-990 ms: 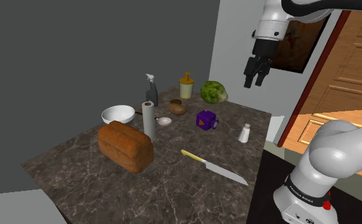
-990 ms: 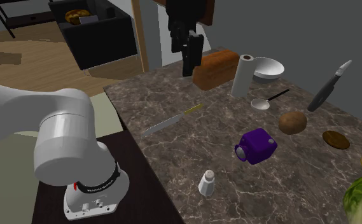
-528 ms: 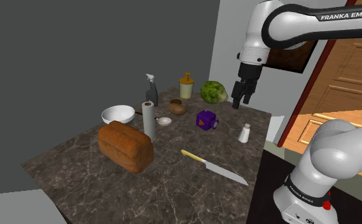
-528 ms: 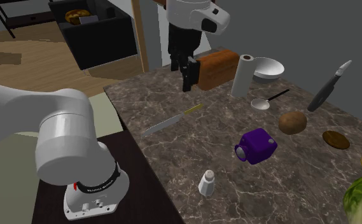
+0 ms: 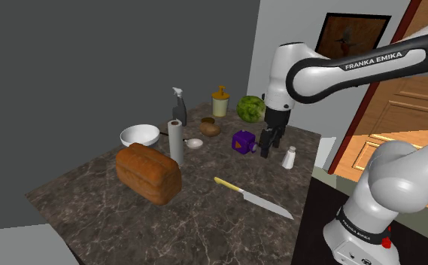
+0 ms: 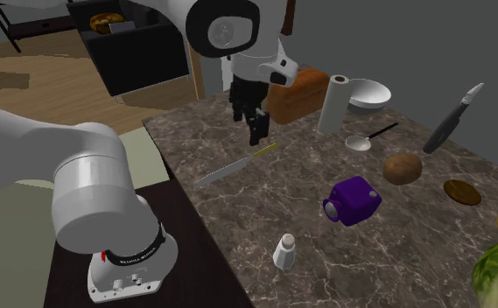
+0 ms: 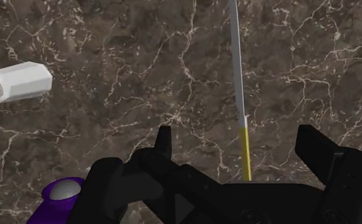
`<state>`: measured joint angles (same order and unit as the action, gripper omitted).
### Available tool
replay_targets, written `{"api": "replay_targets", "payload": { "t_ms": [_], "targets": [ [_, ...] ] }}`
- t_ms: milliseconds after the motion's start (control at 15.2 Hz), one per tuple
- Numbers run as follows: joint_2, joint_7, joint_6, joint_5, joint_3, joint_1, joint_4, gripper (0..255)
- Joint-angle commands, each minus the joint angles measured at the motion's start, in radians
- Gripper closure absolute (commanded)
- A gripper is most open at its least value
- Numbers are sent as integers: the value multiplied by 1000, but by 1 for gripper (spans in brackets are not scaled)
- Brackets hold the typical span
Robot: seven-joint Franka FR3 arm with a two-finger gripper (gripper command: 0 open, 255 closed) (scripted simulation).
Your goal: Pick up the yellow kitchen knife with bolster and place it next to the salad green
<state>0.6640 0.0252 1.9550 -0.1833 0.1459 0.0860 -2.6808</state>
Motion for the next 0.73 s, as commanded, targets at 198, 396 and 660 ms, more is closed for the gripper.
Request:
{"api": "replay_targets", "payload": {
  "t_ms": [198, 396, 660],
  "targets": [
    [-133, 7, 185, -22, 67, 38, -62, 0],
    [-235, 15, 302, -26, 108, 55, -83, 0],
    [-397, 40, 460, -9, 163, 67, -92, 0]
  ]
}}
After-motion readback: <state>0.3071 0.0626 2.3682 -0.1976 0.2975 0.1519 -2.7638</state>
